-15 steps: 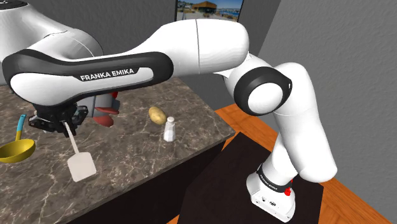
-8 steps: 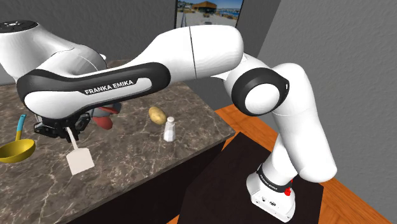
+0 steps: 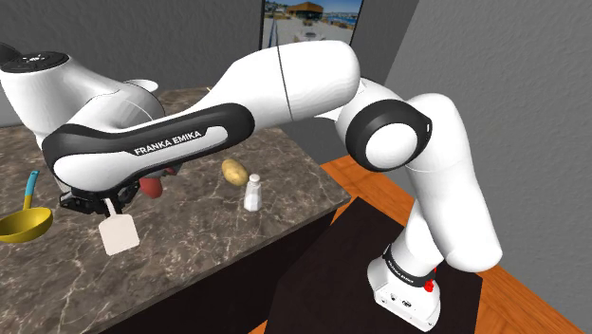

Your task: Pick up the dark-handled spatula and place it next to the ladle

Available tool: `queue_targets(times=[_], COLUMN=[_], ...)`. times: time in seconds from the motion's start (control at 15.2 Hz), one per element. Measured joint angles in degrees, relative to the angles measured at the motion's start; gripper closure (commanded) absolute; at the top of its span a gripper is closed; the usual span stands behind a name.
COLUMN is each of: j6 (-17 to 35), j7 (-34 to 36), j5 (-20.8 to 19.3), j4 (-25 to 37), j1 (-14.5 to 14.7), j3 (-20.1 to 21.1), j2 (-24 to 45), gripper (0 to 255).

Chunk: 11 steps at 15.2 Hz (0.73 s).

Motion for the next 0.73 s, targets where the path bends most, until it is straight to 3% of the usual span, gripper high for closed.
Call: queue_targets(times=[0.2,0.26,0.73], j6=[-0.4,-0.2,-1.1], j7=[0.0,0.0,-0.1], j5=[0.0,0.0,0.2], j4=[0.8,0.5,0.6], j1=[0.2,0.2,0.3], j3=[0.0,0.0,0.2], j2=[0.7,0.6,0.8], gripper=[255,0,0])
